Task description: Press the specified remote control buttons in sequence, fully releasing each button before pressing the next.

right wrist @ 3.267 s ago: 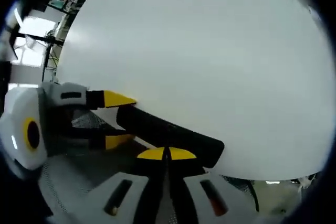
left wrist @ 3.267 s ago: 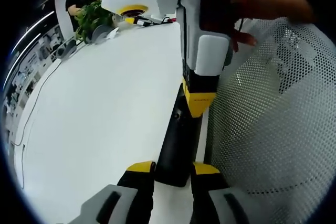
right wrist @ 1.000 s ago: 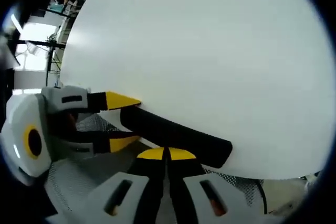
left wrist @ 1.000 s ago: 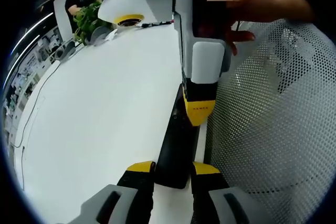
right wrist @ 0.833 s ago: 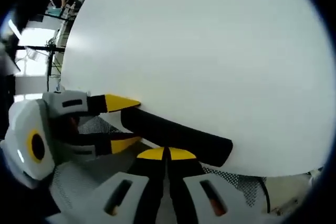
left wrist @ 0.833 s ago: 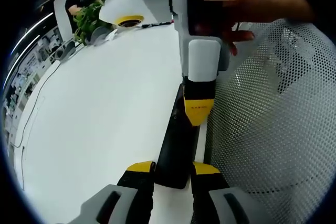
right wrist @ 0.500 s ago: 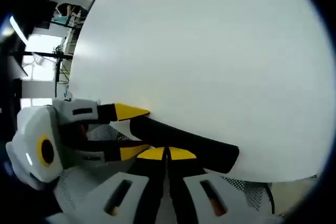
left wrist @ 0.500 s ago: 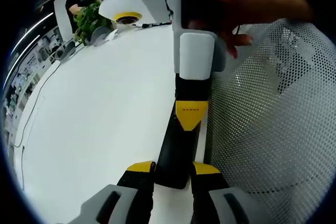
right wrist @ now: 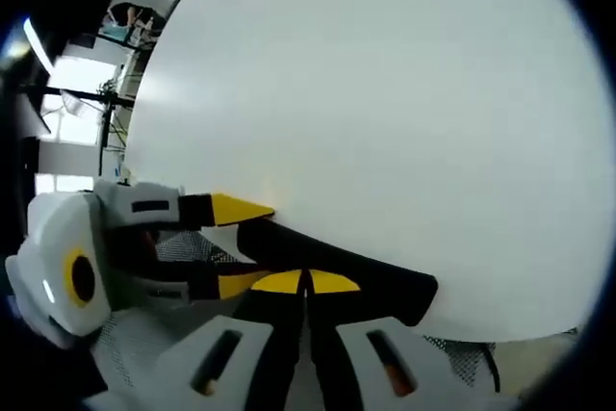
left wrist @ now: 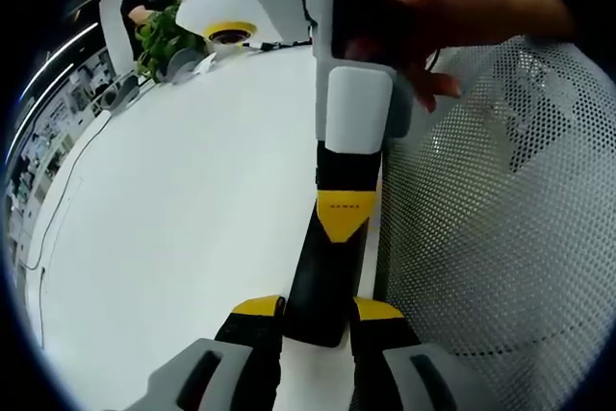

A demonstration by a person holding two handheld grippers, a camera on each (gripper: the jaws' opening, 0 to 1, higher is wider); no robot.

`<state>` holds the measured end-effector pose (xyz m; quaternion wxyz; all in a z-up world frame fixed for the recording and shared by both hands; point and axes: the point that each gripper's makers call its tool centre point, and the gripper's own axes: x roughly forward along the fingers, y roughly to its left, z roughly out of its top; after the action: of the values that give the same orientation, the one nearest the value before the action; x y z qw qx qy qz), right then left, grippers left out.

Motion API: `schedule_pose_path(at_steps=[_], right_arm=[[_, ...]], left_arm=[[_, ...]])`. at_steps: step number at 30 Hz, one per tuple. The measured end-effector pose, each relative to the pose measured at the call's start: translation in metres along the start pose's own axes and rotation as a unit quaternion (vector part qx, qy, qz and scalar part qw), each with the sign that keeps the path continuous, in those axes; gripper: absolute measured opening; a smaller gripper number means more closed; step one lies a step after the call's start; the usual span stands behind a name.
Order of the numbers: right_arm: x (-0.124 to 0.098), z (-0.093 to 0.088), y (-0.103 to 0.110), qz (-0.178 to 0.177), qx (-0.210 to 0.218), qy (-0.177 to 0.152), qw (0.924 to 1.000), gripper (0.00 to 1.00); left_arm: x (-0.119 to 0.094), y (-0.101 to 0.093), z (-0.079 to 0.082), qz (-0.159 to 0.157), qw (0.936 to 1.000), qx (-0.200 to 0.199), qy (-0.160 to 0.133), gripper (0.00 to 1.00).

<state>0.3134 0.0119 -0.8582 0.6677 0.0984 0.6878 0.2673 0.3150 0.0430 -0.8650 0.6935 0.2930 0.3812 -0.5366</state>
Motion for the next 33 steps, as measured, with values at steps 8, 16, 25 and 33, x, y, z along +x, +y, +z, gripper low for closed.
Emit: schedule_pose_path(at_steps=[8, 16, 25, 33], right_arm=[[0.001, 0.001, -0.002, -0.006, 0.035, 0.004, 0.9994, 0.00], [0.000, -0.001, 0.001, -0.040, 0.034, 0.008, 0.9986, 0.00], [0.001, 0.002, 0.000, -0.017, 0.059, -0.001, 0.9981, 0.00], [0.002, 0.007, 0.009, 0.023, 0.084, -0.016, 0.9960, 0.00]], left_arm=[[0.000, 0.000, 0.000, 0.000, 1.0000, 0.000, 0.000, 0.27], [0.000, 0.000, 0.000, 0.000, 1.0000, 0.002, 0.001, 0.27], [0.000, 0.000, 0.001, -0.001, 1.0000, 0.002, 0.000, 0.27], [0.000, 0.000, 0.000, -0.001, 1.0000, 0.002, -0.001, 0.27]])
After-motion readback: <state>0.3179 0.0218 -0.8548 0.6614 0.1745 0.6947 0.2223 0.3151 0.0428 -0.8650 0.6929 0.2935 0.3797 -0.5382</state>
